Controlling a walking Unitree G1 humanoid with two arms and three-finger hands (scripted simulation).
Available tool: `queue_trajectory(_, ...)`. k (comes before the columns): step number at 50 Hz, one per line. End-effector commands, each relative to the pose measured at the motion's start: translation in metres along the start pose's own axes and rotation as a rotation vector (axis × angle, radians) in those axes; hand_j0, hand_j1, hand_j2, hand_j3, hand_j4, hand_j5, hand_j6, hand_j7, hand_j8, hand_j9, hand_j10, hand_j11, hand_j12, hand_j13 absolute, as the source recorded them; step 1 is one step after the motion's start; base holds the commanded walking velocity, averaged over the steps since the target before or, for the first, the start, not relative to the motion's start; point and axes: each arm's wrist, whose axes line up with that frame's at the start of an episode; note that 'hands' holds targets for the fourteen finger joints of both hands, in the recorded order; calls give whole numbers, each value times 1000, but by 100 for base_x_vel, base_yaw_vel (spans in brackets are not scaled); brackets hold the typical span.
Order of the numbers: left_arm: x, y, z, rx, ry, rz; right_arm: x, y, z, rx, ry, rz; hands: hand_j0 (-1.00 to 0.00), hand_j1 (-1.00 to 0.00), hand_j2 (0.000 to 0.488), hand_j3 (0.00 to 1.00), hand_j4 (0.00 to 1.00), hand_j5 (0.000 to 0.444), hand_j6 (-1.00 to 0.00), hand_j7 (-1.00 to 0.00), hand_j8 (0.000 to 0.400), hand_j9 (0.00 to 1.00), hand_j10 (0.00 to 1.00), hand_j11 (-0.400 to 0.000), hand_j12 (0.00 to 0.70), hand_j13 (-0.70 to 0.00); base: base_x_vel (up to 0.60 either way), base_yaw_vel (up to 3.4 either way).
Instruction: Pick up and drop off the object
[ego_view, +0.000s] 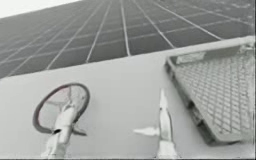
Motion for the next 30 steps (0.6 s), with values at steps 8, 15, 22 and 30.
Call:
queue_trajectory(8,-8,4,-9,-158,69,-33,-12,-4,6,37,-17,45,-1000,-1000,0,0,0,0,-1000,-1000,400,0,0,0,700,0,0,0)
queue_trajectory(15,-55,56,-2,-692,-215,0,-8,-2,3,26,-23,38,-1000,-1000,0,0,0,0,-1000,-1000,400,0,0,0,700,0,0,0)
queue_trajectory(22,-87,100,19,-1565,-537,-303,4,19,-8,-7,-18,98,-1000,-1000,0,0,0,0,-1000,-1000,400,0,0,0,700,0,0,0)
queue_trajectory(30,-137,146,61,-1533,-405,-248,3,69,-7,-8,-103,235,-1000,-1000,0,0,0,0,-1000,-1000,400,0,0,0,700,0,0,0)
